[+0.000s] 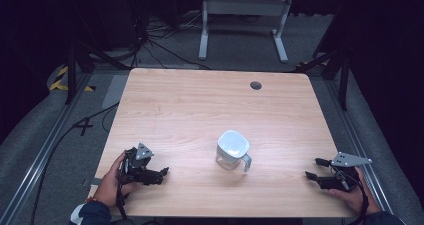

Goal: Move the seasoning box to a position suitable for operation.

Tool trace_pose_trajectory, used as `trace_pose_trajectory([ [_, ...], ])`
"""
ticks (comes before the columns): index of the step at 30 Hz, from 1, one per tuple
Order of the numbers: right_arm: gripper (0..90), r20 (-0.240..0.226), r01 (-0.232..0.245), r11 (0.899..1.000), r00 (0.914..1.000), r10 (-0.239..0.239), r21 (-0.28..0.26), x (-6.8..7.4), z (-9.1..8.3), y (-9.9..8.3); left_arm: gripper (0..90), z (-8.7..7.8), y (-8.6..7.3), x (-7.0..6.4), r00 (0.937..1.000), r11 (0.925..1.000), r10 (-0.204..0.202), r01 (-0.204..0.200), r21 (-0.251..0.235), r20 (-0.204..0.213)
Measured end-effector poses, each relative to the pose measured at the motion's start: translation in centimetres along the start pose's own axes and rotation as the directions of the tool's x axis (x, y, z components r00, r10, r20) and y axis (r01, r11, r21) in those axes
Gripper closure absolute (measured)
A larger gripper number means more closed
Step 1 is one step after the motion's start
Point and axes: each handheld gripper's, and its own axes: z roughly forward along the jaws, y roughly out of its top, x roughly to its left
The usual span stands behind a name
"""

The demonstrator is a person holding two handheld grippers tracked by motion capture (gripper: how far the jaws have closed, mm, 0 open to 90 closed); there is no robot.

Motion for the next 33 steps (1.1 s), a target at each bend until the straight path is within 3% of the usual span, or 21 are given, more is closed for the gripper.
trace_pose_trajectory([
  [2, 29.6, 0.0, -0.001, 1.0, 1.0, 0.001, 0.001, 0.0, 0.0, 0.0, 0.0, 0.0, 0.0, 0.0, 0.9999, 1.0, -0.008, 0.008, 0.006, 0.011],
  [3, 29.6, -0.001, -0.002, 1.0, 1.0, 0.002, 0.001, 0.0, 0.0, 0.0, 0.0, 0.0, 0.1, 0.2, 0.9998, 0.9999, 0.017, -0.017, 0.001, 0.009],
  [7, 29.7, -0.001, -0.001, 1.0, 1.0, 0.001, 0.003, 0.0, 0.1, 0.1, 0.0, 0.1, 0.2, 0.2, 0.9995, 0.9998, 0.02, -0.02, 0.003, 0.023],
  [11, 32.1, 0.004, -0.005, 1.0, 1.0, 0.004, 0.01, -0.1, 0.1, 0.3, 0.1, 0.2, 0.3, 0.2, 0.9995, 0.9996, 0.027, -0.027, 0.0, 0.014],
  [13, 33.4, 0.005, 0.0, 1.0, 1.0, 0.0, 0.013, -0.1, 0.1, 0.3, 0.2, 0.3, 0.3, -0.1, 0.9991, 0.9996, 0.027, -0.027, 0.001, 0.033],
  [14, 40.3, 0.001, 0.0, 1.0, 1.0, 0.0, 0.022, -0.1, 0.0, 0.5, 0.3, 0.3, 0.3, -0.3, 0.9982, 0.9994, 0.035, -0.035, 0.005, 0.048],
  [16, 41.5, 0.001, -0.001, 1.0, 1.0, 0.001, 0.023, -0.1, 0.0, 0.7, 0.3, 0.3, 0.4, -0.2, 0.9971, 0.9985, 0.055, -0.055, 0.006, 0.053],
  [19, 52.5, -0.02, -0.012, 0.999, 0.9997, 0.011, -0.046, 0.4, -0.4, 2.4, 0.3, 0.4, 0.5, -0.4, 0.9956, 0.9977, 0.067, -0.067, 0.005, 0.066],
  [20, 52.5, -0.02, -0.012, 0.999, 0.9997, 0.011, -0.046, 0.4, -0.4, 2.4, 0.3, 0.4, 0.5, -0.4, 0.9956, 0.9977, 0.067, -0.067, 0.005, 0.066],
  [21, 61.9, -0.05, -0.023, 0.994, 0.9986, 0.018, -0.111, 0.9, -0.7, 4.1, 0.3, 0.5, 0.6, -0.6, 0.9943, 0.9974, 0.072, -0.072, 0.0, 0.078],
  [25, 72.3, -0.059, -0.004, 0.987, 0.9982, -0.006, -0.163, 1.9, -0.6, 6.0, 0.3, 0.7, 0.8, -0.8, 0.9928, 0.9963, 0.086, -0.086, -0.003, 0.084],
  [27, 81.9, -0.087, 0.034, 0.983, 0.9949, -0.051, -0.178, 3.1, 0.0, 7.7, 0.3, 0.7, 0.8, -0.8, 0.9927, 0.9964, 0.085, -0.085, -0.002, 0.086],
  [32, 88.9, -0.134, 0.072, 0.972, 0.9855, -0.104, -0.224, 4.6, 0.9, 10.4, 0.3, 0.7, 0.8, -0.8, 0.9926, 0.9963, 0.086, -0.086, -0.002, 0.086],
  [33, 89.3, -0.154, 0.091, 0.963, 0.9792, -0.132, -0.252, 5.6, 1.4, 12.1, 0.4, 0.7, 0.8, -0.8, 0.9926, 0.9963, 0.086, -0.086, -0.002, 0.086],
])
